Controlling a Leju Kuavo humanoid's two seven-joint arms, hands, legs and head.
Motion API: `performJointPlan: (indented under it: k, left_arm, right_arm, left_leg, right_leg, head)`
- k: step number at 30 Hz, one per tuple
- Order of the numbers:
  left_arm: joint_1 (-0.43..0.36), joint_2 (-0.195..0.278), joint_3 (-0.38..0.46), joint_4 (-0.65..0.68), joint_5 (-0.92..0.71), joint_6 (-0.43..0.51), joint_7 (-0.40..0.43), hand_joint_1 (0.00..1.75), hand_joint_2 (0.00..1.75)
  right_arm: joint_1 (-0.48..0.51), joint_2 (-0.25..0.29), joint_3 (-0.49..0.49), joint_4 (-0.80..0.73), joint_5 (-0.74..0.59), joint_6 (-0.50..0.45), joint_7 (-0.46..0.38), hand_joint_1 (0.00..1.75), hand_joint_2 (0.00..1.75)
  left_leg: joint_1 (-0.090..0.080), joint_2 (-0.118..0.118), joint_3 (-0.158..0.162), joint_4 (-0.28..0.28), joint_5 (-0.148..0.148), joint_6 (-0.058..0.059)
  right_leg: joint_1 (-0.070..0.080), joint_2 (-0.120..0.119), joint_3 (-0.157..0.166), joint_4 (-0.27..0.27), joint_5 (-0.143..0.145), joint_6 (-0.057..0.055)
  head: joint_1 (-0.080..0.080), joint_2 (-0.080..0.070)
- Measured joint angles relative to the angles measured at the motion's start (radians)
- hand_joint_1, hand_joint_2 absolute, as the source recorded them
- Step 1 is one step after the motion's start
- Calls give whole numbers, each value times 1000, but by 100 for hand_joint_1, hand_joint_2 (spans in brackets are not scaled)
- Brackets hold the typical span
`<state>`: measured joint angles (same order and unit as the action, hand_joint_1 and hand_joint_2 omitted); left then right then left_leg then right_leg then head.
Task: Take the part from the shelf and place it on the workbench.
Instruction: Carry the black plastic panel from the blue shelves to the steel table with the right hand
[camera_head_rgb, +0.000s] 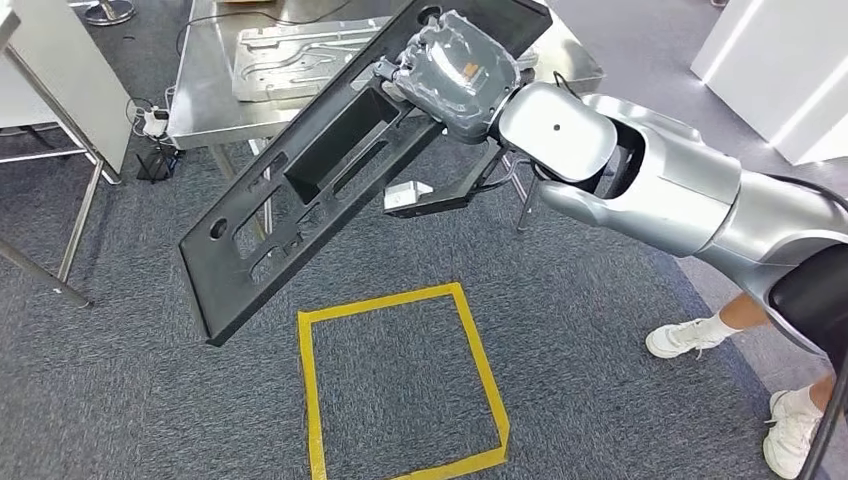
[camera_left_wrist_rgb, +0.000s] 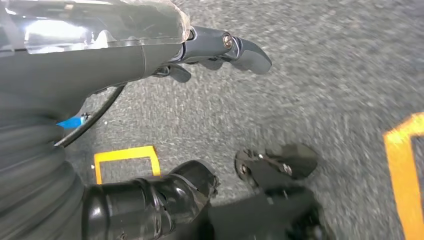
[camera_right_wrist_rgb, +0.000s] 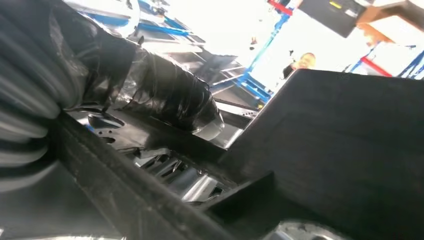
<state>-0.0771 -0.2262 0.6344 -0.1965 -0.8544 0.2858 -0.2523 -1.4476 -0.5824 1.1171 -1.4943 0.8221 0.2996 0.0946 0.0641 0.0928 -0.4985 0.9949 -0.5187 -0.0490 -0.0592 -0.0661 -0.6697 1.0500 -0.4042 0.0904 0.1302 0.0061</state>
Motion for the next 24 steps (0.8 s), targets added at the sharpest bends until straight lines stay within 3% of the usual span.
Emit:
performJointPlan:
  k: [3,5,7,9,10,11,13,15,16,18,20,21,22,24]
  left_arm:
    - [-5,-3,0,0,0,0,0,0,175]
    - [-5,-4,0,0,0,0,0,0,175]
    - [-4,-5,0,0,0,0,0,0,175]
    - [-3,-5,0,0,0,0,0,0,175]
    - [-2,-5,0,0,0,0,0,0,175]
    - [-1,-5,0,0,0,0,0,0,175]
    - [0,-4,0,0,0,0,0,0,175]
    - [-1,-1,1,0,0,1,0,0,175]
    - [-3,1,1,0,1,0,0,0,175]
    - [-10,-1,1,0,1,0,0,0,175]
    - [-9,-3,1,0,0,0,-1,0,175]
    - [-6,-4,1,0,-1,0,-1,0,175]
    - [-4,-3,1,0,-1,0,-1,0,175]
    - [-2,-3,1,0,-3,1,0,0,175]
  right_arm:
    - [5,-5,1,-4,0,0,0,175,175]
    - [3,-9,-2,-6,0,0,0,175,175]
    - [2,-7,-3,-8,0,-1,0,175,175]
    - [4,-5,-2,-9,0,-1,0,175,175]
    - [5,-5,-2,-9,0,0,0,175,175]
    - [6,-5,-1,-9,0,0,-1,175,175]
    - [5,-5,-1,-9,0,0,0,175,175]
    - [4,-4,-1,-9,1,0,0,175,175]
    - [3,-5,-1,-9,2,0,0,175,175]
    - [3,-7,-1,-9,3,0,0,175,175]
    - [0,-11,-1,-10,4,-1,0,175,175]
    - [-3,-12,-1,-11,4,-1,0,175,175]
    - [-5,-13,-1,-12,4,-1,0,175,175]
    - [-4,-13,2,-14,4,-1,-1,175,175]
  left_leg:
    - [0,12,11,2,-12,-14]
    - [6,-20,-4,44,-46,-12]
    - [-1,-66,-67,170,-109,0]
    - [-19,-81,-149,304,-145,18]
    - [-29,-84,-173,327,-135,30]
    - [-39,-89,-178,312,-105,47]
    - [-61,-112,-146,199,-19,91]
    - [-75,-133,-111,98,28,125]
    - [-79,-136,-102,75,30,133]
    - [-79,-130,-87,46,34,131]
    - [-72,-118,-72,17,49,128]
    - [-68,-112,-66,5,55,127]
    - [-67,-107,-63,0,57,126]
    - [-64,-98,-62,1,55,122]
  right_leg:
    - [4,28,-14,20,-16,-43]
    - [9,52,-12,21,-20,-61]
    - [18,75,-9,17,-21,-75]
    - [33,103,-6,16,-23,-87]
    - [42,119,-4,16,-23,-91]
    - [51,135,-1,16,-24,-94]
    - [65,161,6,16,-25,-100]
    - [69,179,8,15,-25,-102]
    - [66,185,6,13,-23,-100]
    - [61,195,4,6,-17,-90]
    - [64,159,-1,18,-31,-80]
    - [64,130,-16,52,-54,-74]
    - [61,101,-39,103,-83,-66]
    - [47,78,-91,218,-131,-51]
  head:
    - [-2,0]
    - [-3,0]
    - [-4,0]
    - [-4,0]
    - [-4,0]
    - [-4,0]
    - [-3,0]
    - [-2,0]
    - [-2,0]
    - [-3,0]
    - [-2,0]
    - [-1,0]
    - [0,0]
    - [0,0]
